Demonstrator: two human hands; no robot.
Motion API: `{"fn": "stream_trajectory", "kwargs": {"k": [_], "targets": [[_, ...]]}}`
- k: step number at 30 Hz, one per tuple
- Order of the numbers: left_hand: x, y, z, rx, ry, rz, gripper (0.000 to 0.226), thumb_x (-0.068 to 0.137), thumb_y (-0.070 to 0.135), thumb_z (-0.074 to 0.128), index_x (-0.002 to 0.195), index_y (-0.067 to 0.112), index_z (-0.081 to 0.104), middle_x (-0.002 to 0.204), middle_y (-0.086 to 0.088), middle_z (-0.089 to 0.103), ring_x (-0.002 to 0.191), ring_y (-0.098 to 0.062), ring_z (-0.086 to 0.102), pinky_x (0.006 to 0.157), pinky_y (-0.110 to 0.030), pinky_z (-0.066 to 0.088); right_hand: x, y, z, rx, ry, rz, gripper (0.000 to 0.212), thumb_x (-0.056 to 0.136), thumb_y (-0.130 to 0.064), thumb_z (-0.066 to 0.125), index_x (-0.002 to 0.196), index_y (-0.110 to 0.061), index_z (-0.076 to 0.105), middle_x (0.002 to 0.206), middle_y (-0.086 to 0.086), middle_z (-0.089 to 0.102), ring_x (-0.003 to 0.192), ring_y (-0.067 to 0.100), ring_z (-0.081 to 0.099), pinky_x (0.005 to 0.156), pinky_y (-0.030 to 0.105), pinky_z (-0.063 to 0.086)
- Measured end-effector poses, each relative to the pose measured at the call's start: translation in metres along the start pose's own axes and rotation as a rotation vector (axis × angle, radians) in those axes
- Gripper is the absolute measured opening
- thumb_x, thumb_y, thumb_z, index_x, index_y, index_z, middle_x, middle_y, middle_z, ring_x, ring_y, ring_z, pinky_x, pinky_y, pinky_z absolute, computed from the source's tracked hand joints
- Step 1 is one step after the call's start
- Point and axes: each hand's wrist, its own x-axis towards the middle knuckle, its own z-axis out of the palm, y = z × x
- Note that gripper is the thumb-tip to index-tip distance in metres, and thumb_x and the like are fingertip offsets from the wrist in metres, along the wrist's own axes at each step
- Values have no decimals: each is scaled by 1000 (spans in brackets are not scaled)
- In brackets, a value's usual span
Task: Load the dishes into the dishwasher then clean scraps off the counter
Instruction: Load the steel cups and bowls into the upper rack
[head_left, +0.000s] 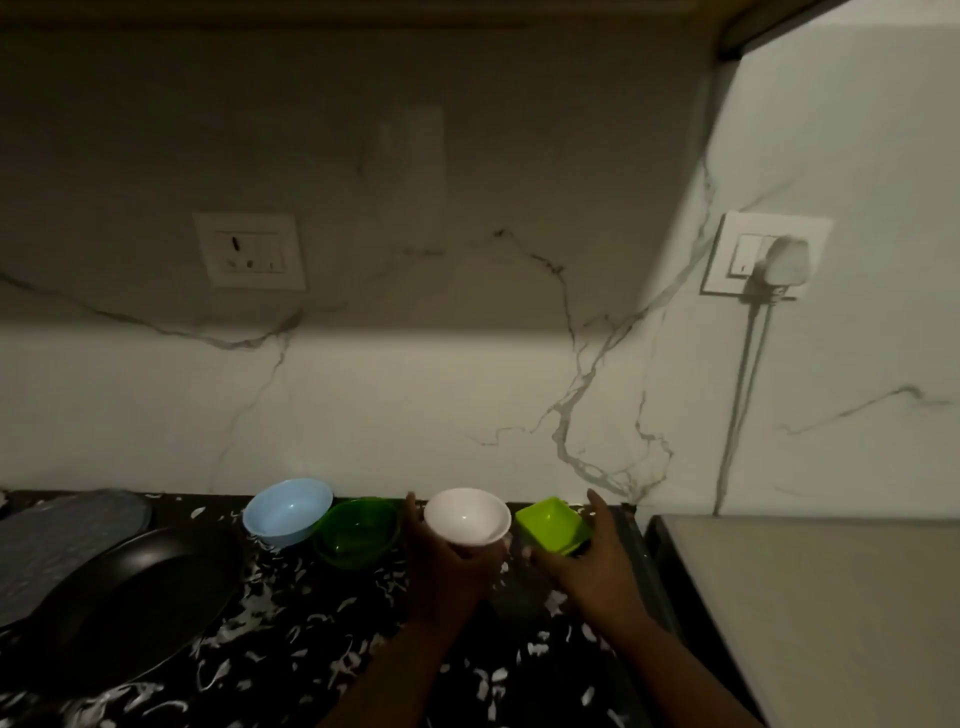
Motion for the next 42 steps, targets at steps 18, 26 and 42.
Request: {"fn": "stream_trajectory", "kwargs": {"k": [18, 26, 42], "targets": [[-204, 137, -127, -981, -724, -712, 50, 72, 26, 69, 119, 17, 56, 116, -15, 62, 108, -34, 59, 99, -51, 43, -282, -97, -153, 1244, 344, 392, 34, 77, -20, 69, 106, -13, 54, 112, 17, 50, 98, 36, 60, 68, 40, 59], [-357, 189, -59, -722, -1166, -779, 55, 66, 43, 67, 113, 14, 59, 109, -18, 63, 97, -33, 60, 74, -40, 50, -389, -19, -286, 1382, 680, 337, 40, 64, -23, 72, 95, -11, 51, 106, 15, 47, 88, 33, 59, 71, 45, 56], [-650, 69, 171, 304, -1292, -369, 93, 56, 38, 90, 131, 26, 38, 129, -3, 47, 116, -22, 48, 101, -35, 40, -528, 265, -489, 218, 835, 1015, 71, 64, -20, 86, 120, -2, 48, 92, 13, 62, 74, 26, 64, 63, 35, 55]]}}
